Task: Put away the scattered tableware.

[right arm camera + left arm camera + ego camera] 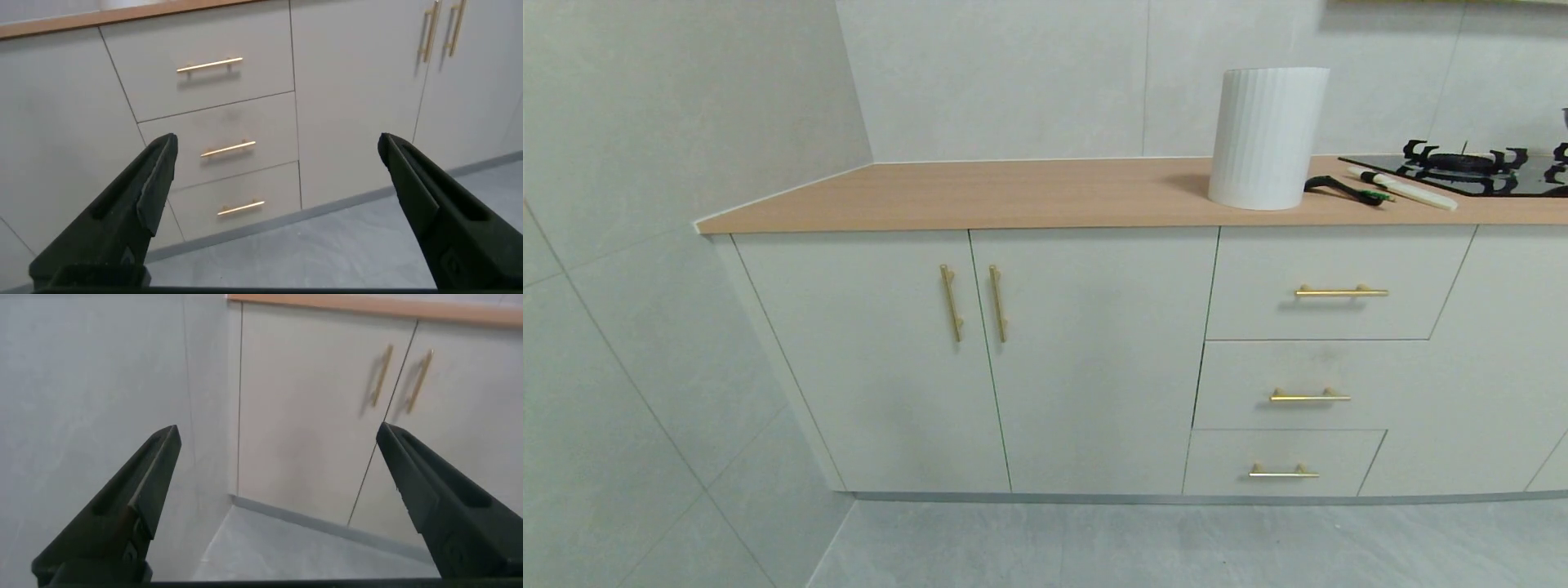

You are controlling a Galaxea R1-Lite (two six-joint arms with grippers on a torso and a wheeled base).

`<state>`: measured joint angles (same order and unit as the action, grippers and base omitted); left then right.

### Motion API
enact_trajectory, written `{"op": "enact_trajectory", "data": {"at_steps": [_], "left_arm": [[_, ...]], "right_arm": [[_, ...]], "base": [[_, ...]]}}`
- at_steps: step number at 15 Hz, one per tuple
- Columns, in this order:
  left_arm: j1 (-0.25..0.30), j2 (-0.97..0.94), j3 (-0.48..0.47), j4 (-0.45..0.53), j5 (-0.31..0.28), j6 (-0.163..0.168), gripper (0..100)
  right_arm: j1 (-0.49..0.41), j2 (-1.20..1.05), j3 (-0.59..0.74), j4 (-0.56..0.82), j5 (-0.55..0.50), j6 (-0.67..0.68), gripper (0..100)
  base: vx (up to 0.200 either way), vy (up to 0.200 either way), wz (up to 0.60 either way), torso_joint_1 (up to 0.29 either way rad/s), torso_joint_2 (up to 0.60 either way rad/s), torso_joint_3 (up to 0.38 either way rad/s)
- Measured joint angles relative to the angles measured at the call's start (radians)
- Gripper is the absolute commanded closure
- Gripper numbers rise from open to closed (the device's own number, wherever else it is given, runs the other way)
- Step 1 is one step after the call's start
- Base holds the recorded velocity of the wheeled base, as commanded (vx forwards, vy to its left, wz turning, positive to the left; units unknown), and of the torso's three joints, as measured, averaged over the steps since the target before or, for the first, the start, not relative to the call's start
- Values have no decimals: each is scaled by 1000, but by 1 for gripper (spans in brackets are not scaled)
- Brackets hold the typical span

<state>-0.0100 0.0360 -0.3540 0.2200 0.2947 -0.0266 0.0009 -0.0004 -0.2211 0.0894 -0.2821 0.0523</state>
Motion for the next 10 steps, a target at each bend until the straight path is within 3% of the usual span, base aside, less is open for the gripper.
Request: {"op": "enact_trajectory", "data": {"at_steps": [2, 4, 6, 8, 10], "left_arm": [[11, -21, 75, -6, -58, 17, 0], [14, -32, 148, -53, -199, 20, 0], [14, -34, 229, -150, -314, 21, 0], [15, -35, 310, -253, -373, 34, 0], [14, -36, 343, -272, -392, 37, 0]], "right_arm": [[0, -1, 99, -101, 47, -5, 0], [0, -2, 188, -183, 133, -3, 0], [0, -2, 213, -121, 181, -4, 0], [1, -2, 216, -98, 260, -24, 0], [1, -2, 219, -95, 272, -37, 0]], "base": [[0, 0, 0, 0, 0, 0], [0, 0, 0, 0, 0, 0], [0, 0, 0, 0, 0, 0], [0, 0, 0, 0, 0, 0], [0, 0, 0, 0, 0, 0]]}}
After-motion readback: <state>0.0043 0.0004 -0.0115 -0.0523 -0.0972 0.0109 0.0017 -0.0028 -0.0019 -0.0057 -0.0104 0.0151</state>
